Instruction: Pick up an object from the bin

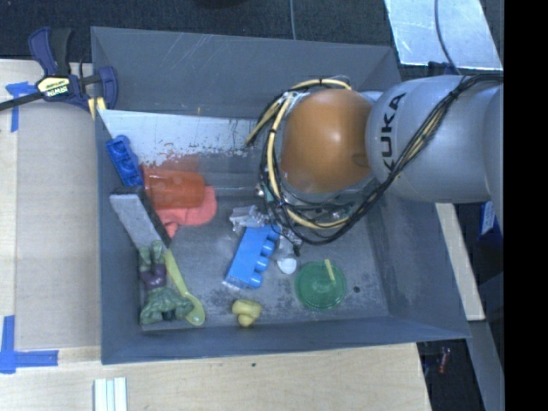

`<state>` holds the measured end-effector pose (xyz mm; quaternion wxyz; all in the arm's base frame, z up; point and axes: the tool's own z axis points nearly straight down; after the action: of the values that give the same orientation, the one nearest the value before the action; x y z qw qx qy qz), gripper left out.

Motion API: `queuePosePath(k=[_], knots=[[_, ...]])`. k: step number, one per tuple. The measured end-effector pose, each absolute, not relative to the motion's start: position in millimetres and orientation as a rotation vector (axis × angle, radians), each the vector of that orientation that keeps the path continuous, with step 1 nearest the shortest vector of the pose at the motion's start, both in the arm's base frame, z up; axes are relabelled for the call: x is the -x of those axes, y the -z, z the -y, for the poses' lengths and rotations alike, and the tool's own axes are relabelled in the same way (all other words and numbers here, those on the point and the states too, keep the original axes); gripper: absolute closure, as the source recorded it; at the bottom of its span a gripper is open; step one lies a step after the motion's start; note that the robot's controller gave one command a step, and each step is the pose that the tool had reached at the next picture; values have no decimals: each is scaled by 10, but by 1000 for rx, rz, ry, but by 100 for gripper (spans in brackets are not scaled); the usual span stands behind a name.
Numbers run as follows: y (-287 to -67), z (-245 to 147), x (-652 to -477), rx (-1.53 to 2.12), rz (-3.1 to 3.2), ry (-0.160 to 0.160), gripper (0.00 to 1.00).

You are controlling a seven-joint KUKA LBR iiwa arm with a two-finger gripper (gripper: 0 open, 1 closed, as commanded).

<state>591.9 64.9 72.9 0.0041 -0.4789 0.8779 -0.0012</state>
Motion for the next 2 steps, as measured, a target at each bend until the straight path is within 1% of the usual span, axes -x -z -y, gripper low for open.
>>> queuePosePath(k=[2], knots=[[-734,-652,-5921,1500,-2752,3,100]])
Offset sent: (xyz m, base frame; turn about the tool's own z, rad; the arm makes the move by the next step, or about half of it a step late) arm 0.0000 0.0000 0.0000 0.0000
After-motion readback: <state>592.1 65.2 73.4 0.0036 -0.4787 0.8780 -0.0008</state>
